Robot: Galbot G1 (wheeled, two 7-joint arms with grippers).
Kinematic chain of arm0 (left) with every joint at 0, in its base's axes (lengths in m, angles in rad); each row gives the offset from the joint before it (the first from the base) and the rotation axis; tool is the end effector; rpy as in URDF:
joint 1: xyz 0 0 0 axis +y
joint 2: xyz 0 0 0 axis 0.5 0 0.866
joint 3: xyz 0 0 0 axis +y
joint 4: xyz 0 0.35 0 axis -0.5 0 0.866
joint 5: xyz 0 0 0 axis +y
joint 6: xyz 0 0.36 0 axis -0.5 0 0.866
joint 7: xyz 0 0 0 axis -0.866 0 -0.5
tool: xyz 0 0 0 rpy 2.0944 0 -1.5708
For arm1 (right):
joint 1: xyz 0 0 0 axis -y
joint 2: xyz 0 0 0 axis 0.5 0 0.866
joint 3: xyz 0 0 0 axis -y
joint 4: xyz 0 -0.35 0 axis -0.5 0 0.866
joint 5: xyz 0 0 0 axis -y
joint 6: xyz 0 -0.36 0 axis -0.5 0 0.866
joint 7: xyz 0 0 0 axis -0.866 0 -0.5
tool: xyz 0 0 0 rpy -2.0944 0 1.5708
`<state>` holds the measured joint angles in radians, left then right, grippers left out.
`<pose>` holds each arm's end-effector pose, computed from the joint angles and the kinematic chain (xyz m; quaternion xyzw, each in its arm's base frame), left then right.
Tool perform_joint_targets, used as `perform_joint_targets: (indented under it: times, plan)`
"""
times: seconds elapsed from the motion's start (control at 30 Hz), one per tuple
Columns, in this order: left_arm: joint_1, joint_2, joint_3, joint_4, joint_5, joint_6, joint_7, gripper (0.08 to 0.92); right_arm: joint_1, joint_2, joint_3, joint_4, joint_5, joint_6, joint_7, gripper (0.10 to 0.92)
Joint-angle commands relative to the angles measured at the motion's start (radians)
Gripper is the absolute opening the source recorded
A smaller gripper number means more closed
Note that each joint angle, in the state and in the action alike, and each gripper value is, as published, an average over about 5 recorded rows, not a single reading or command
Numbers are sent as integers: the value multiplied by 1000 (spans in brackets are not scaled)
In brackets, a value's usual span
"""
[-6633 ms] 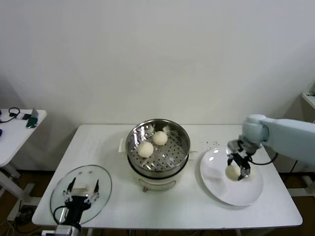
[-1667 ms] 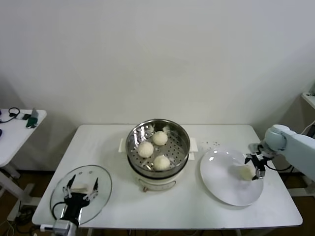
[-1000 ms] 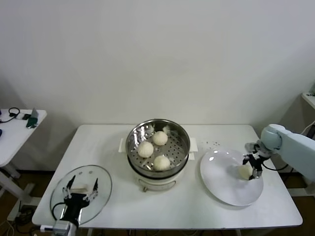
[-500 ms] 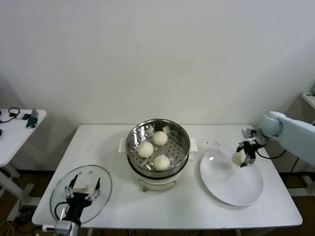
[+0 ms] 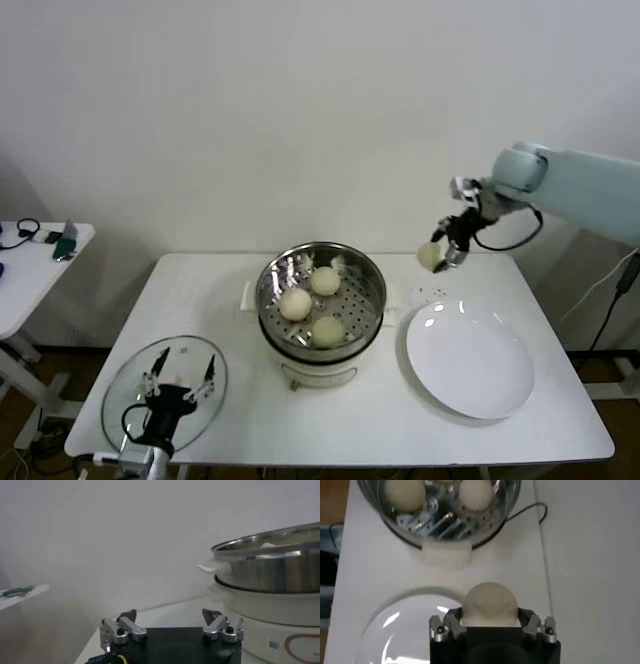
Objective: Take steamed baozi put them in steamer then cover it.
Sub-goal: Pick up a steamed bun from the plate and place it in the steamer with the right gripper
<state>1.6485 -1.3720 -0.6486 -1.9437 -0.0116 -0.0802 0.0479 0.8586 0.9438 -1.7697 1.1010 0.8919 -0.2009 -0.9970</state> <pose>0.1576 0.0842 -0.3583 -0.0190 -0.9913 -0.1095 0.0699 0.5955 -0.1060 -0.0174 0.5088 -0.6240 0.4477 0.3890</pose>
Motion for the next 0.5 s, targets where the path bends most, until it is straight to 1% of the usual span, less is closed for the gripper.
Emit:
perform_joint_targets:
  times: [0.03, 0.23, 0.5]
  plan:
    - [-3, 16, 9, -16, -48, 9, 17, 823, 224, 316, -219, 30, 396, -36, 40, 729]
    - [0, 17, 14, -15, -56, 2, 25, 823, 144, 385, -191, 60, 400, -67, 91, 730]
    - [1, 27, 13, -23, -56, 2, 25, 823, 41, 419, -159, 69, 341, -98, 134, 738]
